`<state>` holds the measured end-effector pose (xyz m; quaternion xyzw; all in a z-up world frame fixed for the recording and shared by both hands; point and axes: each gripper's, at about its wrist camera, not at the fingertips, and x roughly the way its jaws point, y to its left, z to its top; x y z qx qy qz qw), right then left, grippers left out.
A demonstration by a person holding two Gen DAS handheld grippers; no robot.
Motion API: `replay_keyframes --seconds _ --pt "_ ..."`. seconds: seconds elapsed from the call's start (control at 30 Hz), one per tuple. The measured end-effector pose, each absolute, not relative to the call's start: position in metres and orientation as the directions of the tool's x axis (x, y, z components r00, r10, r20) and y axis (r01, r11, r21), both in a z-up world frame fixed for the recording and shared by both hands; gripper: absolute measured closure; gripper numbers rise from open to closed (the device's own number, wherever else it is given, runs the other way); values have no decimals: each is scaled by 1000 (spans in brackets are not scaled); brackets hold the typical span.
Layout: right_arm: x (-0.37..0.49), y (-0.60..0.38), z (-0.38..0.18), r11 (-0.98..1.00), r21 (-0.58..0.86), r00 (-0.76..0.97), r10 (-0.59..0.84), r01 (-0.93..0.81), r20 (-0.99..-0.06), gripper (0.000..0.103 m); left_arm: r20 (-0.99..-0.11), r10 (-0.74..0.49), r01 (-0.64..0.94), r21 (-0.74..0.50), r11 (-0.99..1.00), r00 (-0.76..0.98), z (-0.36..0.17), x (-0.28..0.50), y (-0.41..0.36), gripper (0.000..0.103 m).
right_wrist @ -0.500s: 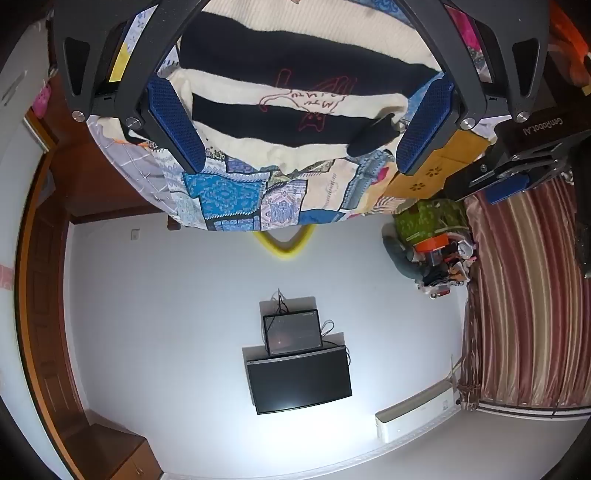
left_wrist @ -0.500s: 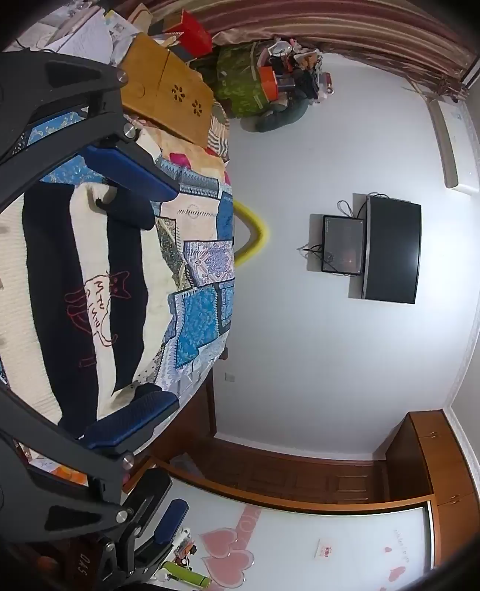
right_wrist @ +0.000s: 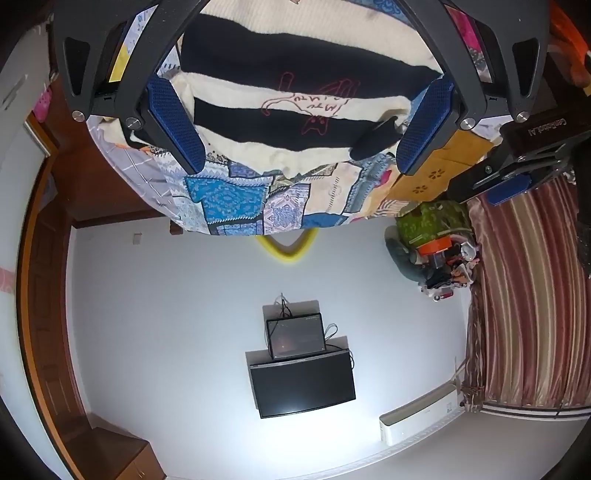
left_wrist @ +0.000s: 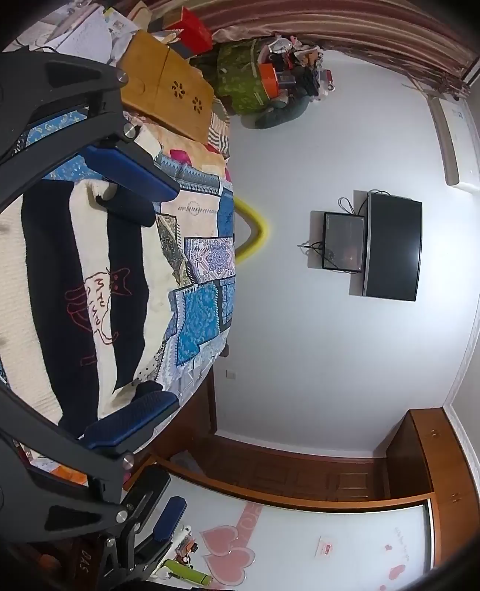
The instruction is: Fold small clothes
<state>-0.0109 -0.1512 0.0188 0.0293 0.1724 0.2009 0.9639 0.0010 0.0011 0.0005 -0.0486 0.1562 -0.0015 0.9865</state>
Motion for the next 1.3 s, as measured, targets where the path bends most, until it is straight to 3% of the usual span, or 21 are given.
replay_keyframes --seconds 1.3 --pt "-8 -159 16 930 121 872 368 -347 -322 0 -306 -10 -13 -72 997 952 3 -2 -3 0"
